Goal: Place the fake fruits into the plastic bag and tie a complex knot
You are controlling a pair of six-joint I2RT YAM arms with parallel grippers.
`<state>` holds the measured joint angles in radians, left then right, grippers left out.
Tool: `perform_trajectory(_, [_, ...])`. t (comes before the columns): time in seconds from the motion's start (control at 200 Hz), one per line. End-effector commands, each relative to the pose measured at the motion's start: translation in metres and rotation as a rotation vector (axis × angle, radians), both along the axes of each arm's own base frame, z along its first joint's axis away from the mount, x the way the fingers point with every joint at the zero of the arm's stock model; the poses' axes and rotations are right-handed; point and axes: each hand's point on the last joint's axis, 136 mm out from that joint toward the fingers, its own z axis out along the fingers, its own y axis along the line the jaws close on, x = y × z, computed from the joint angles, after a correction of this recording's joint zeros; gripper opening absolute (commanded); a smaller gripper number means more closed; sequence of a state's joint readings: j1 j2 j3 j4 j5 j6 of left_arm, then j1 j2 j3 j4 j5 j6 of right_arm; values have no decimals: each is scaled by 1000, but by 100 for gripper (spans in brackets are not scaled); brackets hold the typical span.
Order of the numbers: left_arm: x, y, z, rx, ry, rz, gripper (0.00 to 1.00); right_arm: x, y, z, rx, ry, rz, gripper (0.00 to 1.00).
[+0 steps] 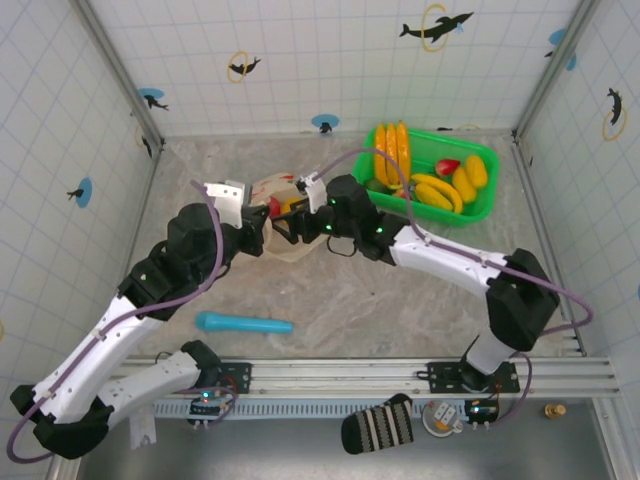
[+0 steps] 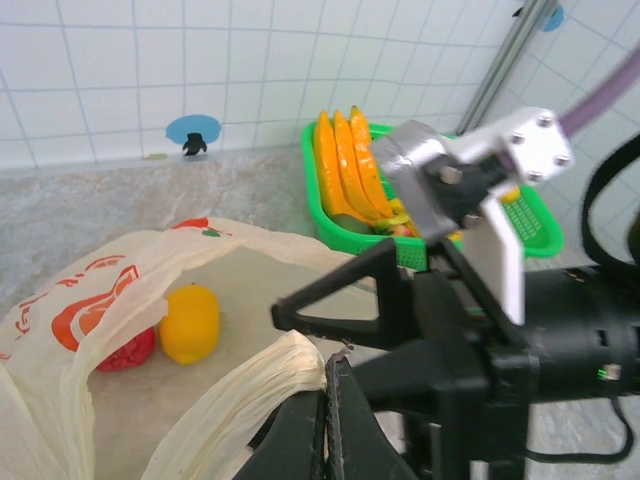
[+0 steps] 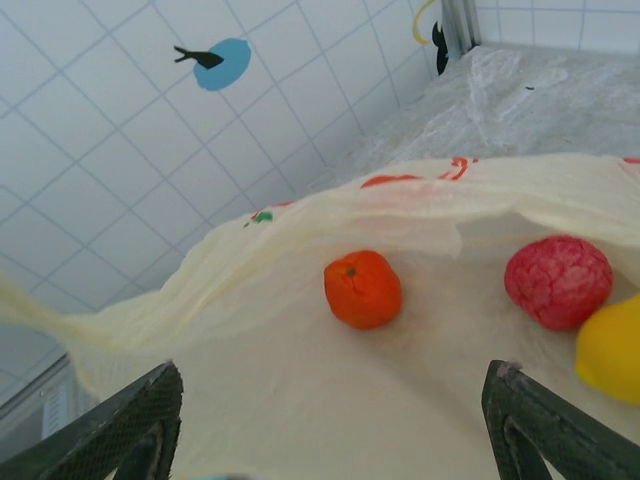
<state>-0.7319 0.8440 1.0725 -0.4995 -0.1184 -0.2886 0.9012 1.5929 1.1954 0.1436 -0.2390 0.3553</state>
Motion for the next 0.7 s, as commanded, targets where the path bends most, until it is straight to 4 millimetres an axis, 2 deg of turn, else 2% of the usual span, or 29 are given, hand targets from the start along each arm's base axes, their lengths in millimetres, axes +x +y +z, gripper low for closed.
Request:
perform_trajectory(0.0, [0,-4,5,-19,-22,-23,0,-11,-21,40,58,-64,20,80])
perform_trajectory(0.085, [0,-4,4,9,-38,-35,0,-24,-33,73,117,-105,78,80])
perform_trajectory(0.165, [0,-6,3,9,-33,-46,0,-25,-53,105,184,-134,86,79])
perform_trajectory(0.215, [-1,-7,4,6,-33,-52,0,-11,-73,116,198,-153,9,79])
perform_trajectory(0.305, [-2,-8,5,0,-34,-58,0,41,-128,119,173,-165,-256,77])
perform_trajectory(0.41, [-4,-10,7,-11,-31,-74,0,104,-213,83,-31,-138,-641,77])
perform_trajectory(0.48, [-4,-12,8,-17,-30,-83,0,133,-268,58,-175,-124,-847,78])
perform_trajectory(0.53, [-4,-14,8,-17,-30,-89,0,149,-307,39,-198,-53,-968,78])
perform_trajectory(0.62, [-4,-15,6,-13,-26,-97,0,170,-359,14,-182,48,-1091,78])
perform_trajectory(0.696, [-4,-17,3,-8,-23,-103,0,188,-389,-3,-236,86,-1174,79])
